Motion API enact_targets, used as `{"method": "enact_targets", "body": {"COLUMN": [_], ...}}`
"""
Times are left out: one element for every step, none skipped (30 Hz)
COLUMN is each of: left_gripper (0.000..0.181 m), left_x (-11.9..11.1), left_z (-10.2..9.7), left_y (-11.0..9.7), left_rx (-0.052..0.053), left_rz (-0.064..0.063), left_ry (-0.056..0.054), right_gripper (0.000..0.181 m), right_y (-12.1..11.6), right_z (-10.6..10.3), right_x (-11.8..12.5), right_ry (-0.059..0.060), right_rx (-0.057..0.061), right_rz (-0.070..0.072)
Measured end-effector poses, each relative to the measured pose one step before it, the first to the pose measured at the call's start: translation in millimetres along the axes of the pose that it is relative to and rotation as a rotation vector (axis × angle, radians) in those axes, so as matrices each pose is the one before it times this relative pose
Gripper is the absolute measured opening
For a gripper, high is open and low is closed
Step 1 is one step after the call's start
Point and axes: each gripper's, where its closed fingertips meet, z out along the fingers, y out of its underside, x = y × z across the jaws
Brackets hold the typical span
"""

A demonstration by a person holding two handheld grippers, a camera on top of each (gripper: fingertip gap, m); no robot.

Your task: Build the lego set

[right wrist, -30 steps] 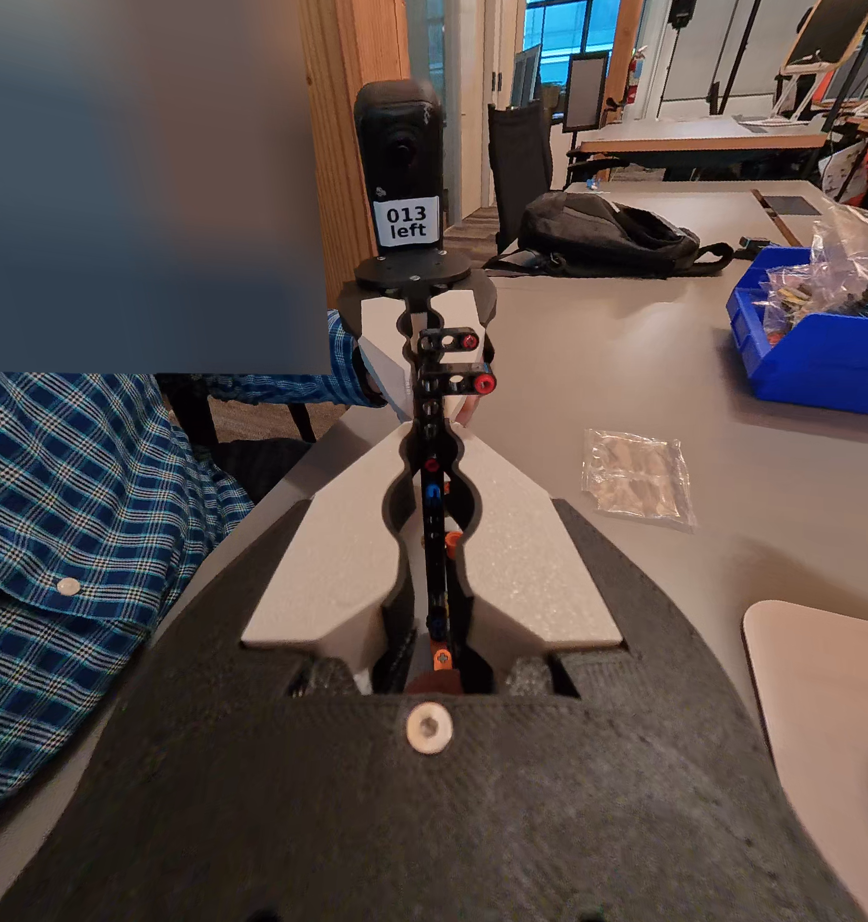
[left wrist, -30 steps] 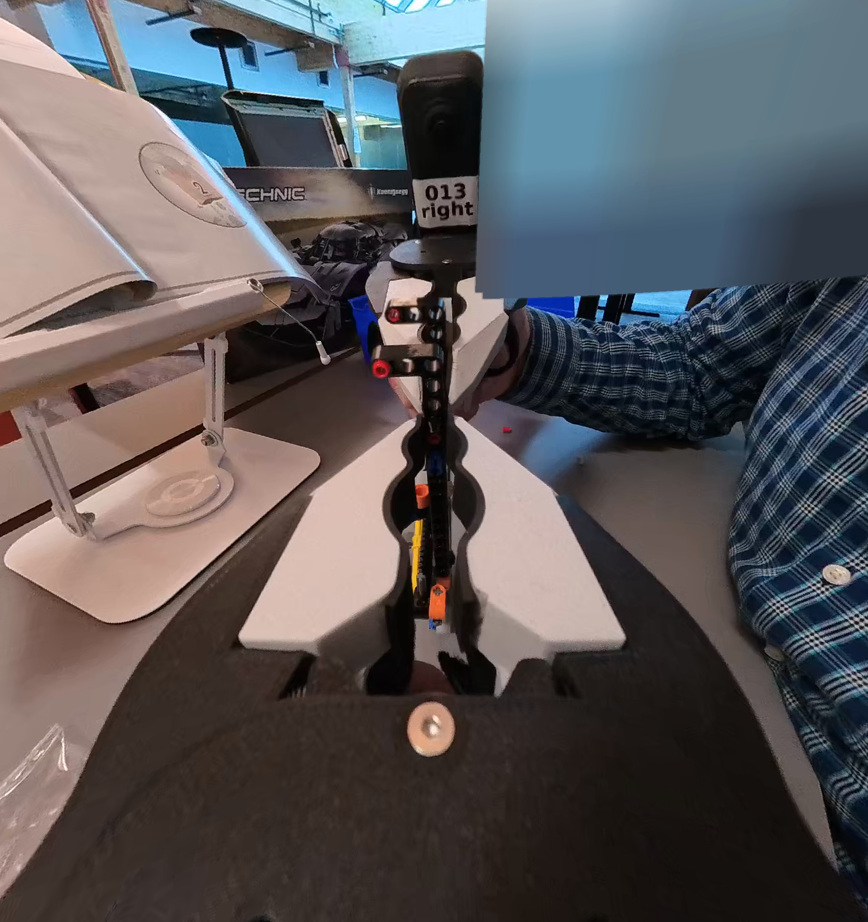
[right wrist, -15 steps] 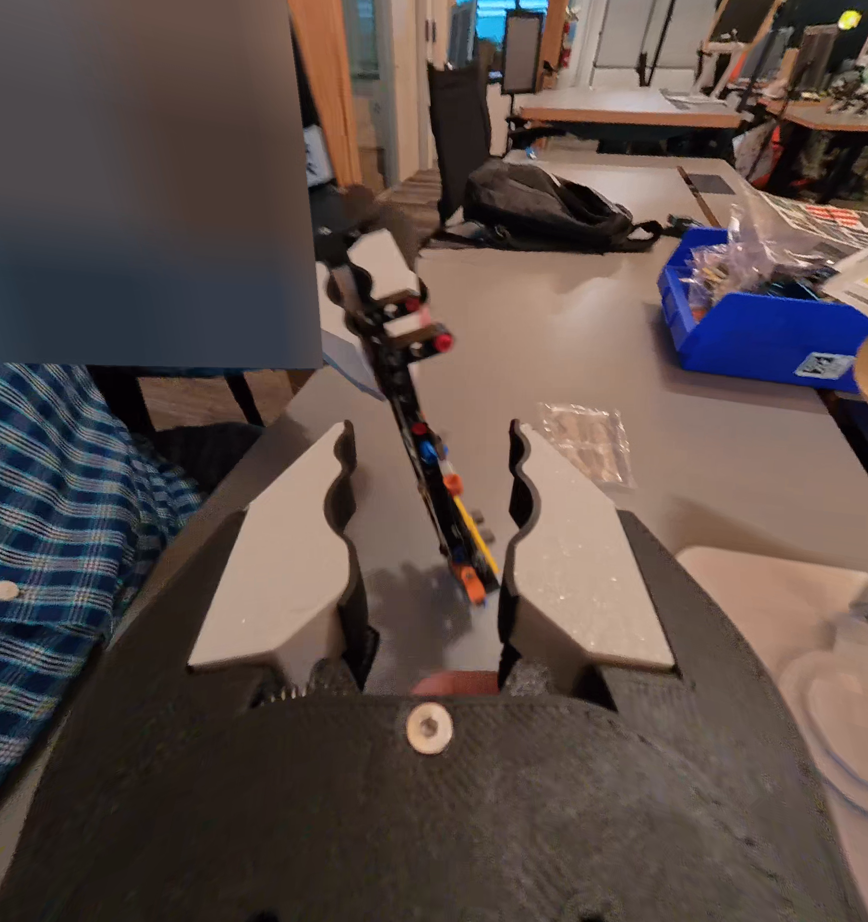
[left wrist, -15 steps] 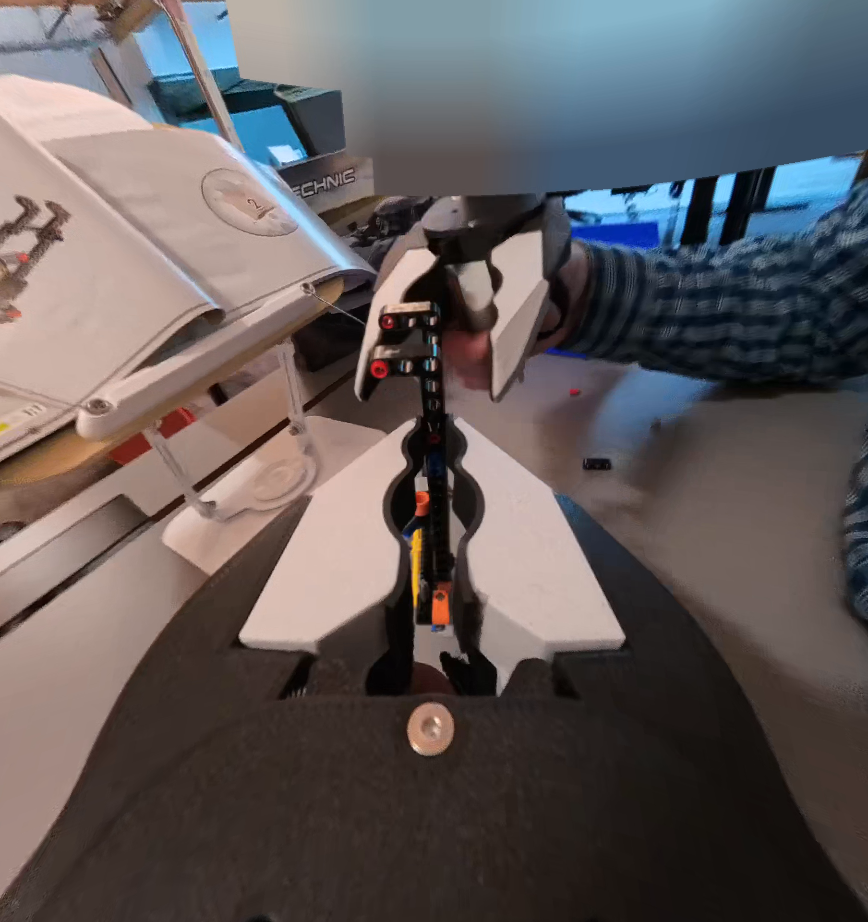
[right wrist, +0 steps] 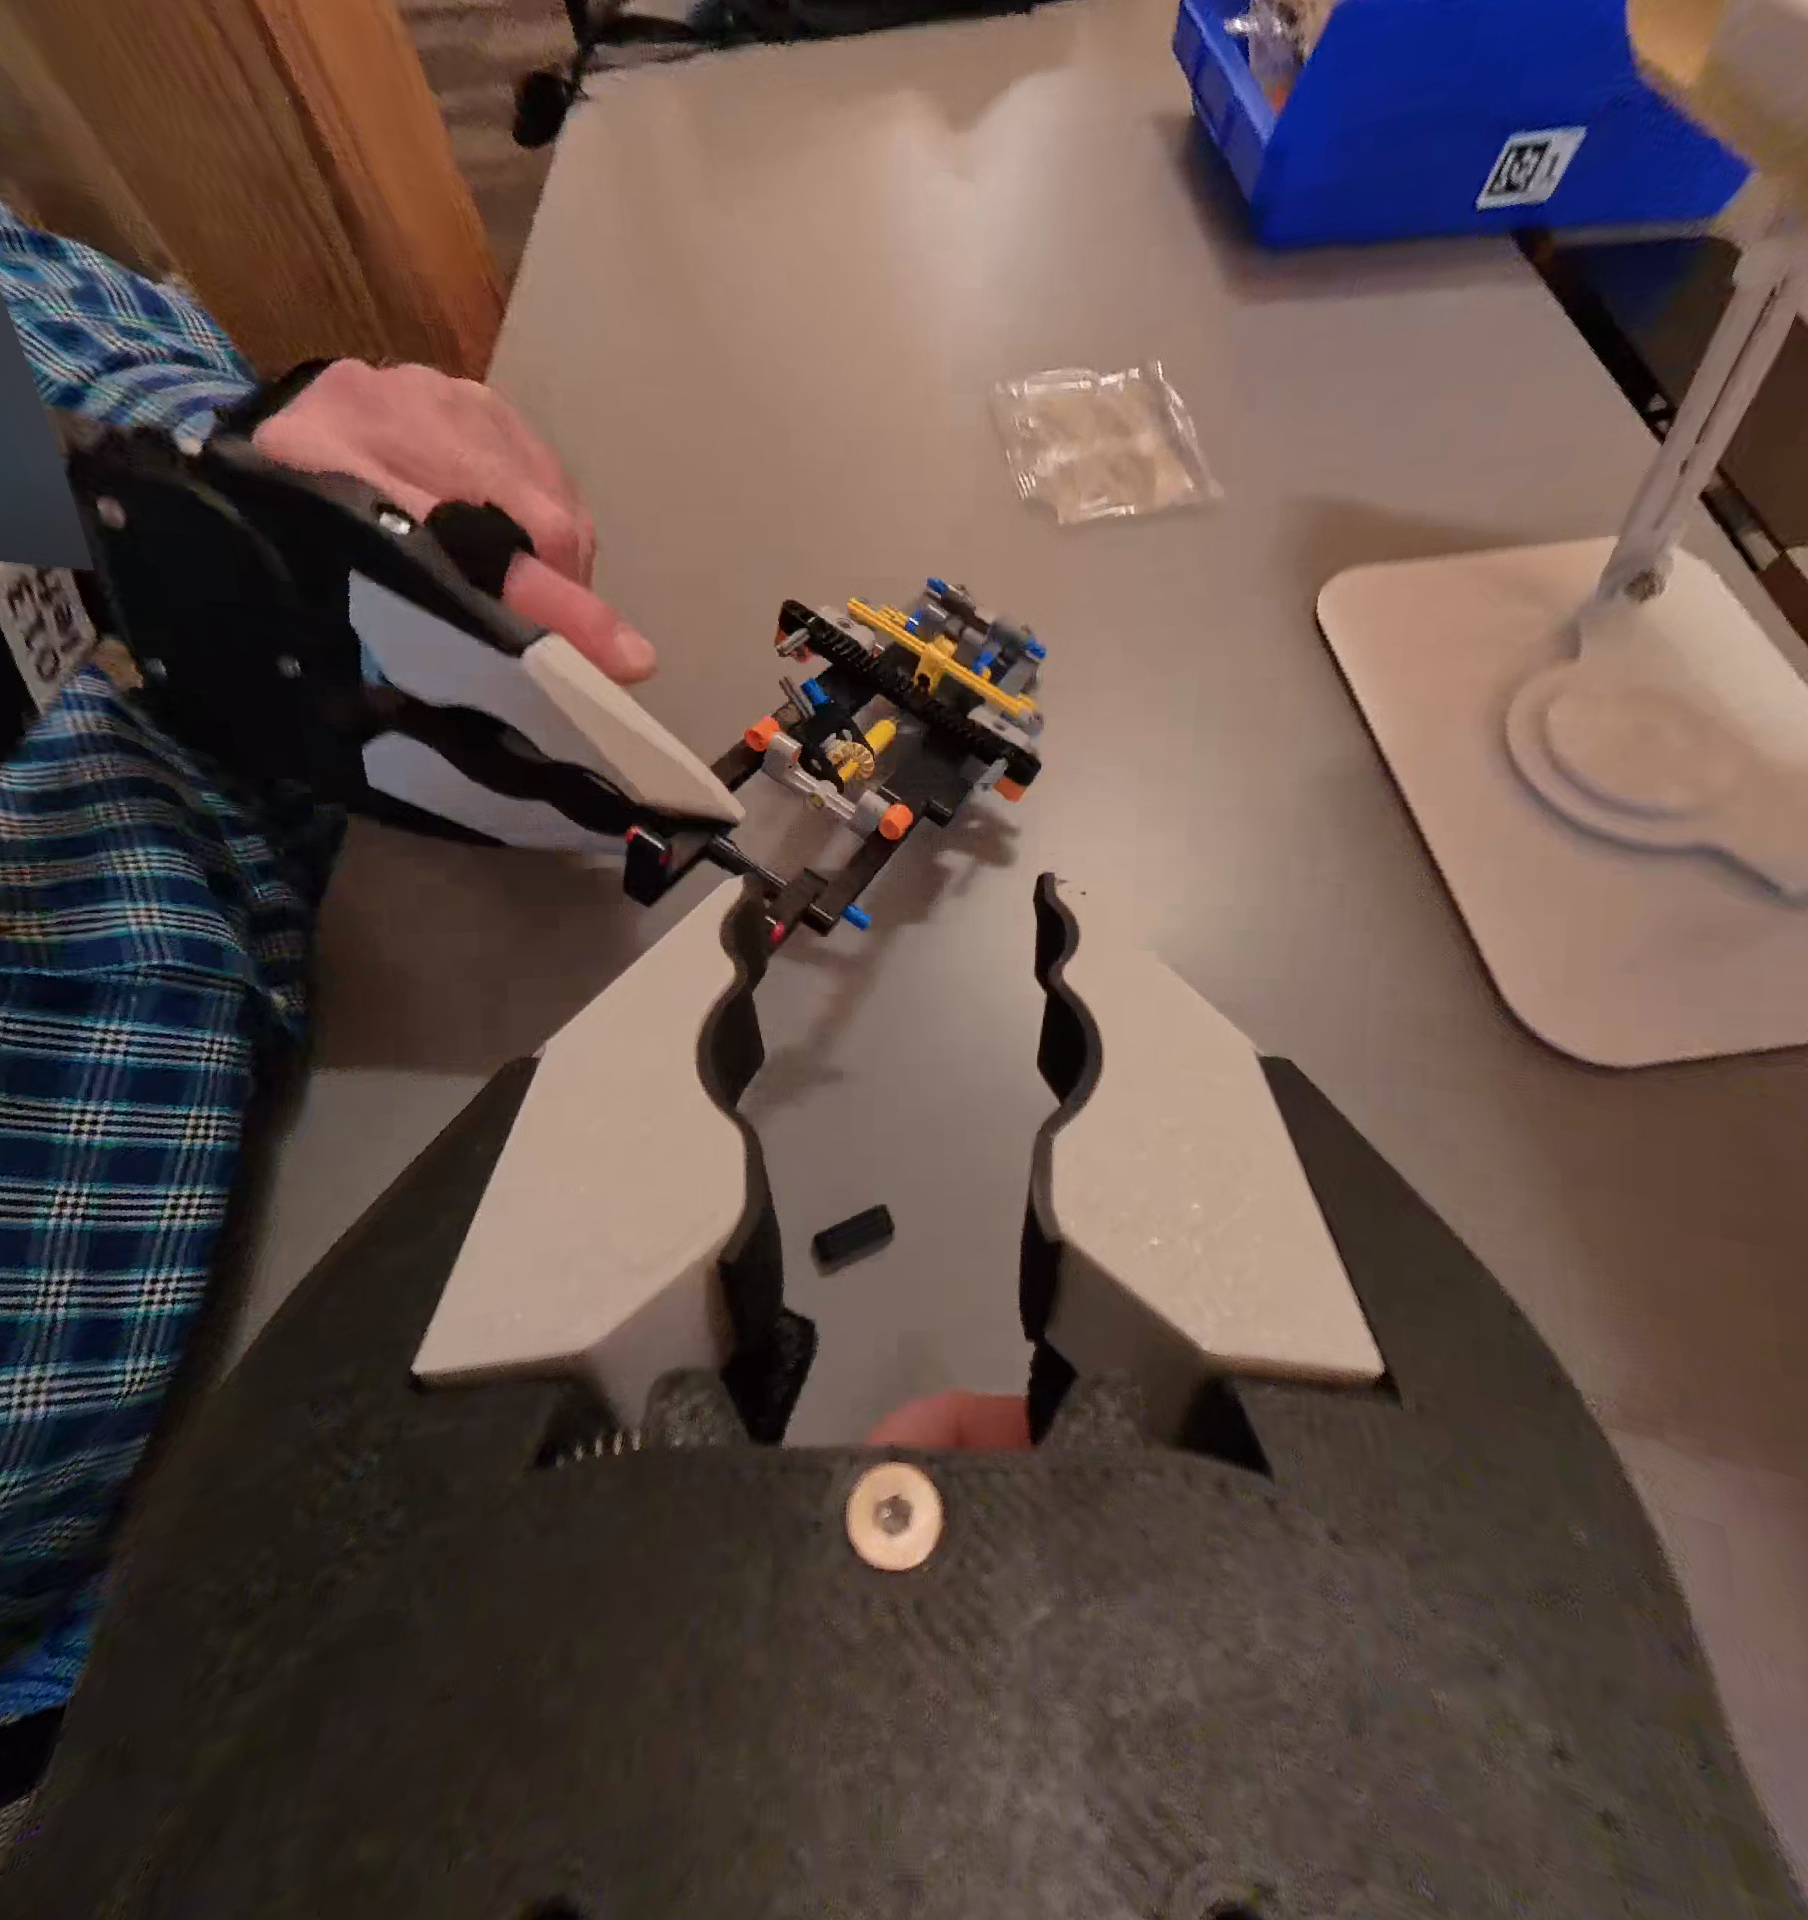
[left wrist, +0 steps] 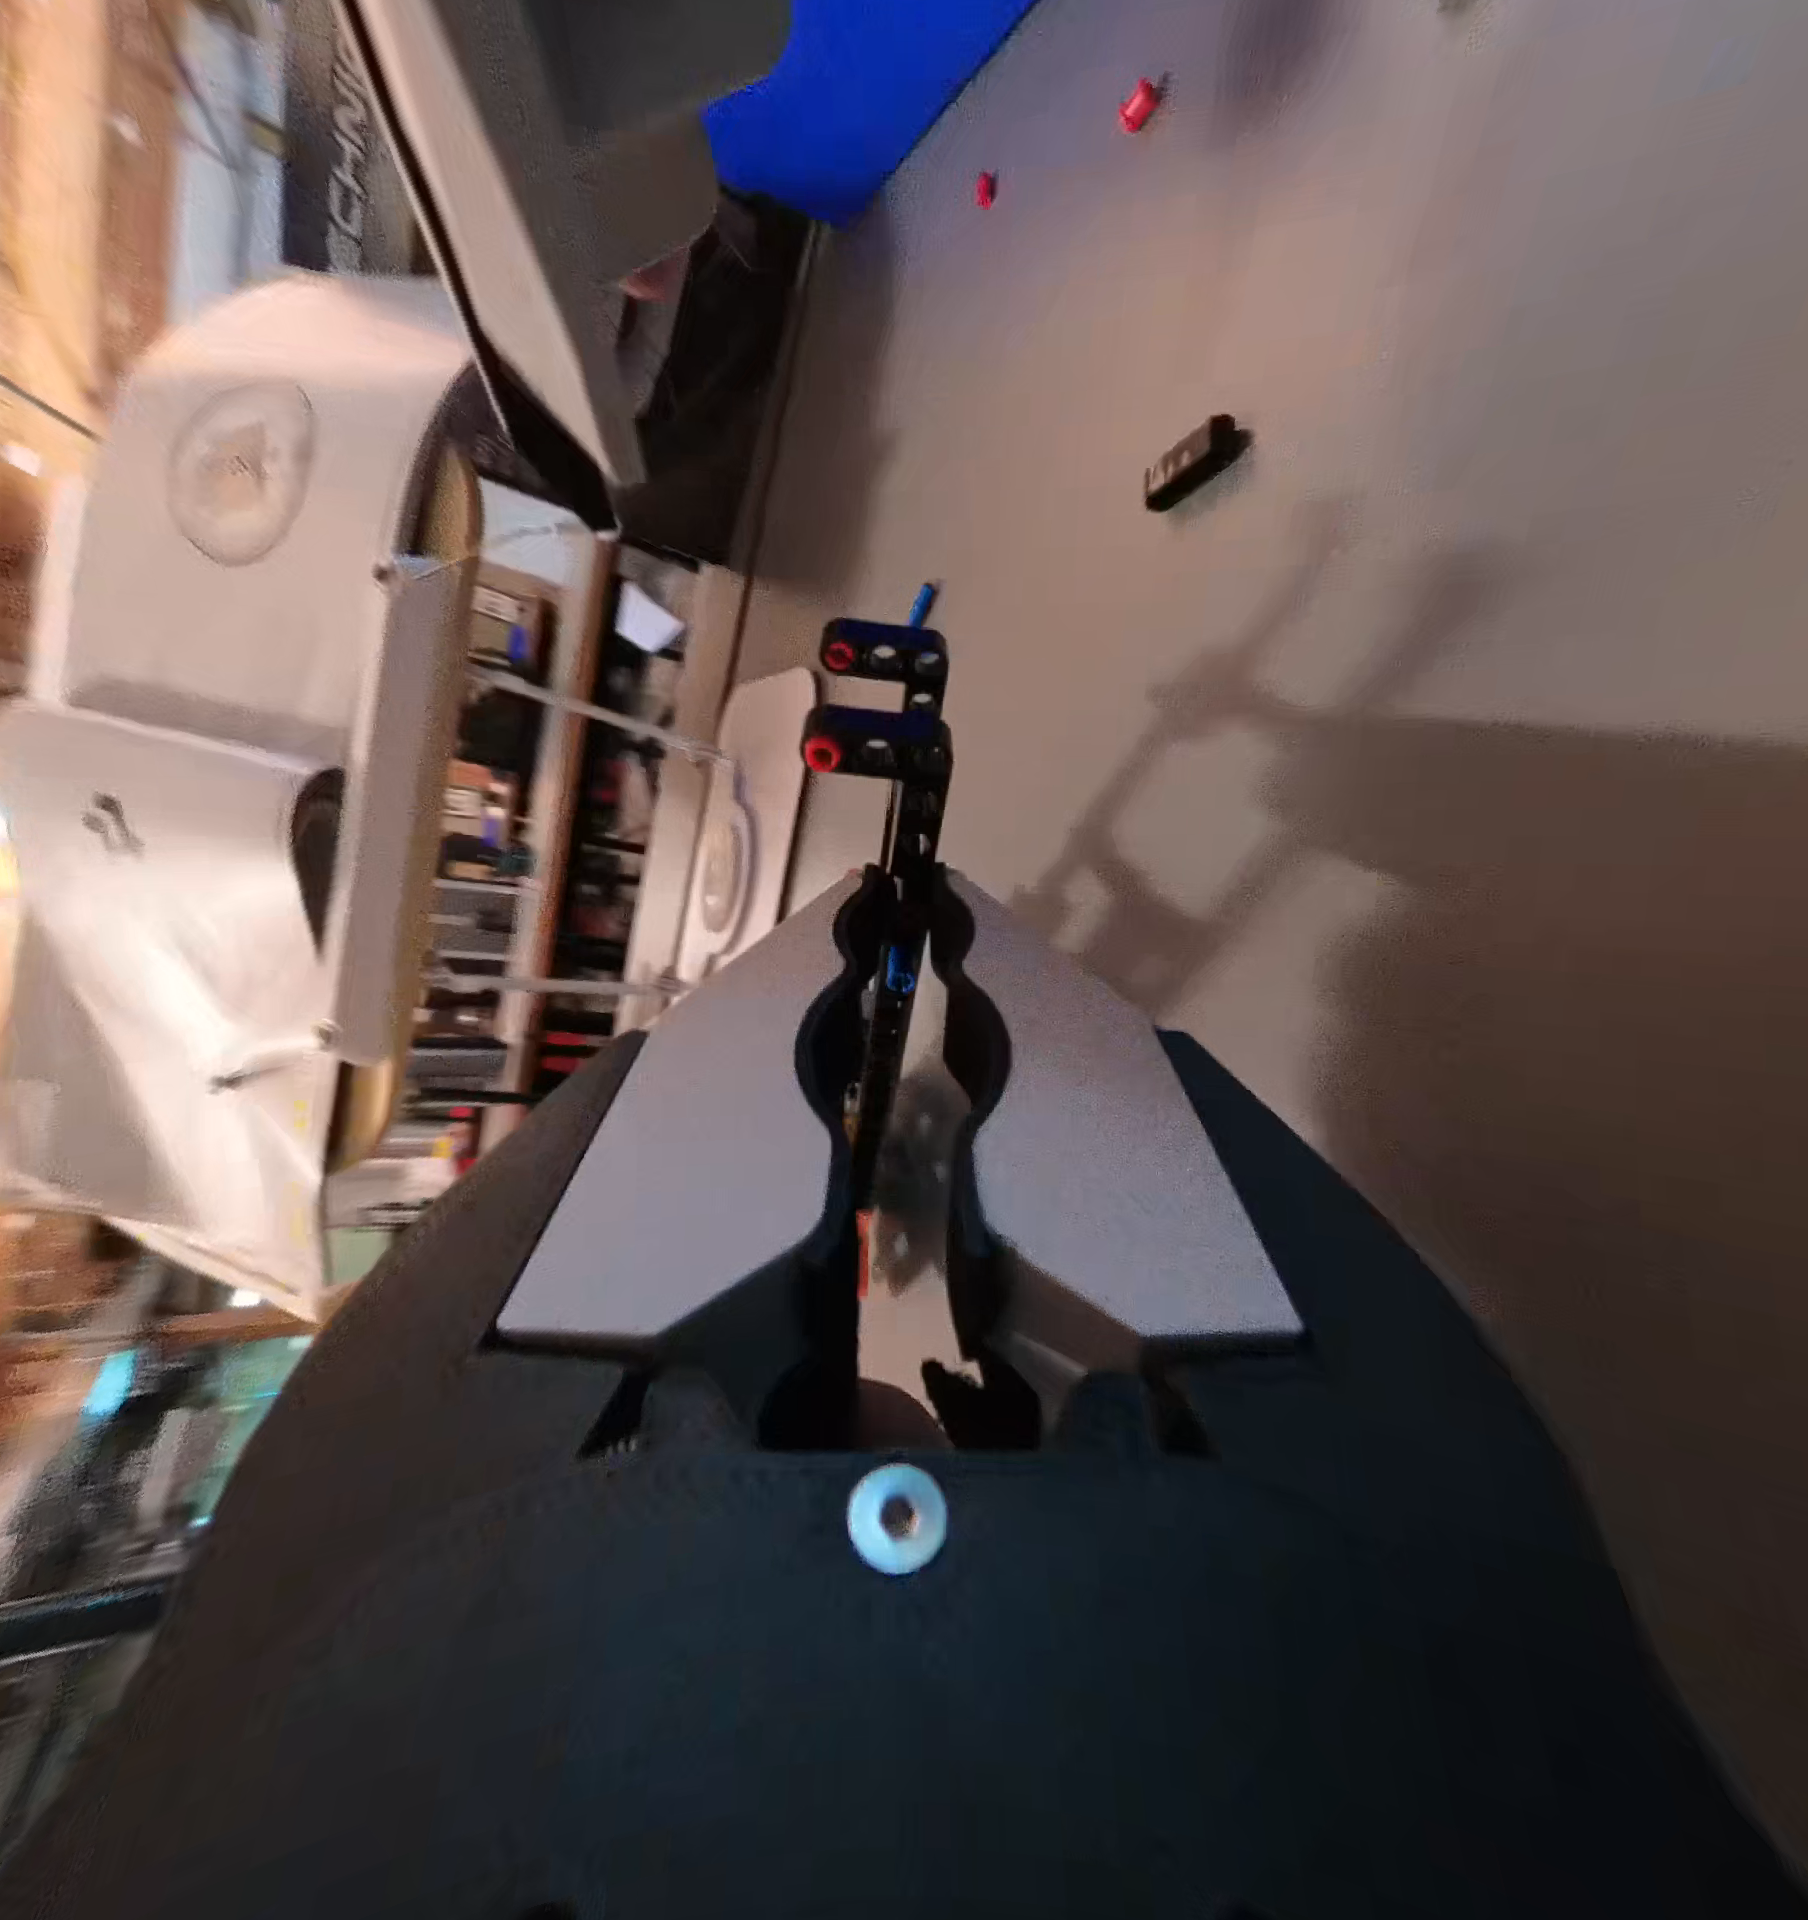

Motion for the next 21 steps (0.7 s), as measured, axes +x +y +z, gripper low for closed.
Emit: {"method": "enact_targets", "body": {"left_gripper": [0.005,0.006,0.007,0.007,0.009,0.011,0.015,0.018,0.021,0.021,0.030,0.041,0.051,0.053,0.052,0.056,0.062,0.065,0.067,0.069,0.072], "left_x": [7.97,14.12,7.37,4.45,7.18,3.98,2.28,2.91,-0.91,0.71,-1.29,-2.74,-3.17,-4.59,-7.47,-5.75,-2.03,-4.65,-7.55,-12.95,-14.90], "left_z": [3.85,4.10,2.75,2.03,2.10,0.58,-0.82,-0.65,-0.75,-2.17,-4.68,-6.28,-8.29,-11.28,-10.86,-7.95,-7.68,-7.49,-6.00,-3.91,-2.05], "left_y": [-1.12,0.70,-0.13,0.65,4.14,1.66,-1.09,0.19,1.06,0.71,-0.71,2.99,3.76,-0.69,-0.37,3.18,0.22,-0.26,4.72,8.65,7.45], "left_rx": [0.0002,-0.0046,0.0060,0.0065,-0.0256,-0.0132,0.0080,0.0028,-0.0007,0.0003,0.0116,-0.0067,0.0009,0.0427,0.0387,0.0094,0.0343,0.0417,0.0101,-0.0163,-0.0056], "left_rz": [0.0319,0.0171,0.0096,0.0139,0.0087,-0.0109,-0.0200,-0.0202,-0.0266,-0.0225,-0.0185,-0.0225,-0.0440,-0.0565,-0.0408,-0.0147,-0.0160,-0.0360,-0.0320,-0.0295,-0.0276], "left_ry": [-0.0138,0.0376,0.0002,-0.0110,0.0258,0.0200,0.0144,0.0238,0.0041,0.0217,0.0212,0.0262,0.0396,0.0390,0.0121,0.0126,0.0366,0.0320,0.0296,0.0103,0.0023], "right_gripper": [0.049,0.049,0.050,0.050,0.050,0.051,0.052,0.052,0.053,0.054,0.055,0.055,0.055,0.057,0.058,0.059,0.063,0.067,0.068,0.072,0.073], "right_y": [4.19,4.32,4.20,3.61,3.19,3.32,3.63,3.01,2.49,2.60,1.44,0.24,0.36,-0.33,0.68,3.14,4.20,1.75,0.20,-1.05,0.25], "right_z": [0.60,1.54,2.31,2.67,3.01,3.36,3.47,3.34,3.46,3.24,1.96,0.94,0.71,1.17,2.79,5.10,6.30,6.07,5.88,6.42,6.45], "right_x": [-1.74,-1.96,-3.05,-2.53,-1.93,-2.37,-2.36,-1.81,-1.95,-2.88,-2.75,-2.77,-4.07,-4.85,-5.44,-7.98,-7.03,-5.41,-8.08,-8.73,-2.06], "right_ry": [0.0138,0.0099,0.0020,0.0020,0.0033,0.0016,0.0034,0.0081,0.0078,0.0038,0.0084,0.0080,0.0005,0.0017,0.0030,-0.0051,0.0042,0.0165,-0.0025,-0.0082,0.0295], "right_rx": [-0.0061,-0.0099,-0.0098,-0.0073,-0.0065,-0.0102,-0.0156,-0.0135,-0.0123,-0.0149,-0.0098,-0.0039,-0.0048,0.0031,-0.0019,-0.0161,-0.0253,-0.0139,-0.0074,0.0000,-0.0061], "right_rz": [0.0055,0.0093,0.0087,0.0088,0.0076,0.0051,0.0005,-0.0028,0.0008,-0.0016,-0.0040,0.0058,0.0107,0.0087,0.0089,0.0000,-0.0095,-0.0081,0.0019,0.0125,0.0106]}}
